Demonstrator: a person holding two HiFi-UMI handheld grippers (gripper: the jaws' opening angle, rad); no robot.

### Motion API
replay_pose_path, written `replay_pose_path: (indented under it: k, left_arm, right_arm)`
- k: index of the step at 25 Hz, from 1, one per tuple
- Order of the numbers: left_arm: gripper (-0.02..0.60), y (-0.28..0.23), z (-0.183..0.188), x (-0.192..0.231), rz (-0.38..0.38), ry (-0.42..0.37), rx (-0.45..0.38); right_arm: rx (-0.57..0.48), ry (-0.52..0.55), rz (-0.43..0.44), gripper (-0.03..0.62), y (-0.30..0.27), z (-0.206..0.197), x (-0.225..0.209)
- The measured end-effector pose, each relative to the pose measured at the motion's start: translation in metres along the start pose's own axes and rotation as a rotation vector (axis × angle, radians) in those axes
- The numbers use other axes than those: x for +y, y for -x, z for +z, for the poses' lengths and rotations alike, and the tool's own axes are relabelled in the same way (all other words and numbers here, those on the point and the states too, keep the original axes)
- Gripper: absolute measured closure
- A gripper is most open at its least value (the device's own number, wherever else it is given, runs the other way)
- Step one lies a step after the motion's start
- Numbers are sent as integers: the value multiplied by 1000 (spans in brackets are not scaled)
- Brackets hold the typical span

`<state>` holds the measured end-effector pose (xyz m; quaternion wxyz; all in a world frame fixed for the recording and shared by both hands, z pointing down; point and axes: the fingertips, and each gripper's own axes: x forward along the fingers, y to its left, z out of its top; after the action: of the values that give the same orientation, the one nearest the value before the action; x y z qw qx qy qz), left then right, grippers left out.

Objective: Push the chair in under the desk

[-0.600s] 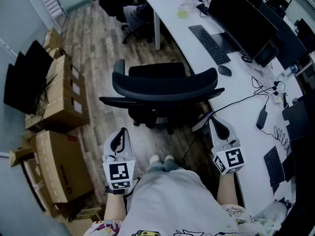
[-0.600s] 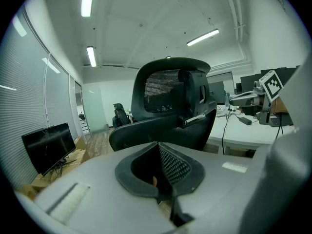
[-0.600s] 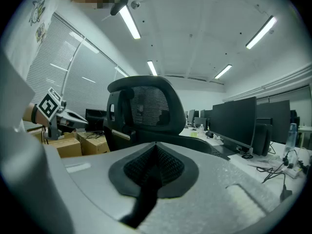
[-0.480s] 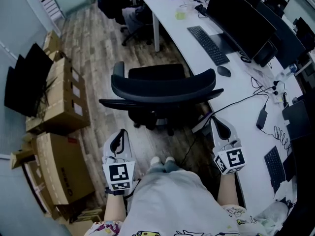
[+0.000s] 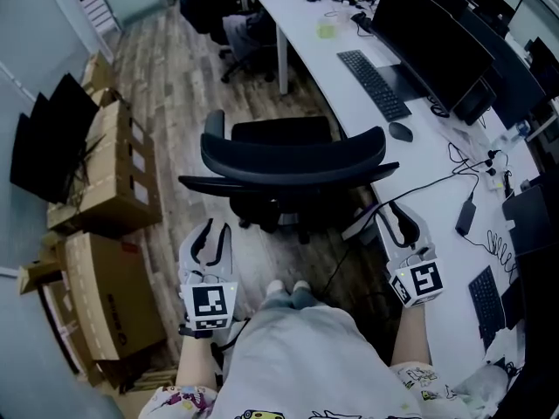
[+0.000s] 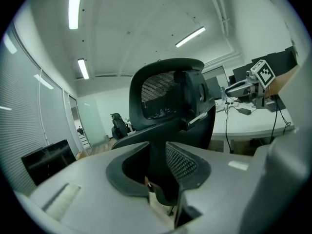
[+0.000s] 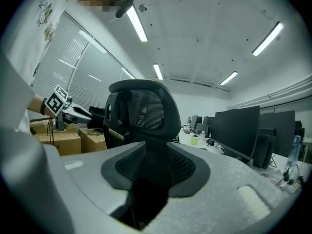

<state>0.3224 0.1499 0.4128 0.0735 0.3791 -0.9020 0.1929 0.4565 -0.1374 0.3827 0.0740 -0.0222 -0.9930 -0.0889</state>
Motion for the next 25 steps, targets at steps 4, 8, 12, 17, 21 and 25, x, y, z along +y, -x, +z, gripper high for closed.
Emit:
replay_pose_path:
  k: [4,8,12,17,21,25]
  left_arm:
    - [430,-6,0,8,2,-45,1]
    - [404,-11,-1,14,-3,-83,-3]
    - [393,-18,1,21,-19,-124,-18]
    - [357,-27,1,28,-31,-200,-23]
    - [325,-35,-2,34,-38,-294,-12]
    - [296,-44,-3,40,-45,-384,3]
  right_arm:
    - [26,54,41,418,-7,-1,-2]
    - [37,103,64,394,-14,-1,-5]
    - [53,157,85,362,-22,-1,-8]
    - [76,205,115,325,-32,-2,-11]
    - [91,263,135,299,-41,-3,-12]
    - [136,332,152,285,-47,-13,-16]
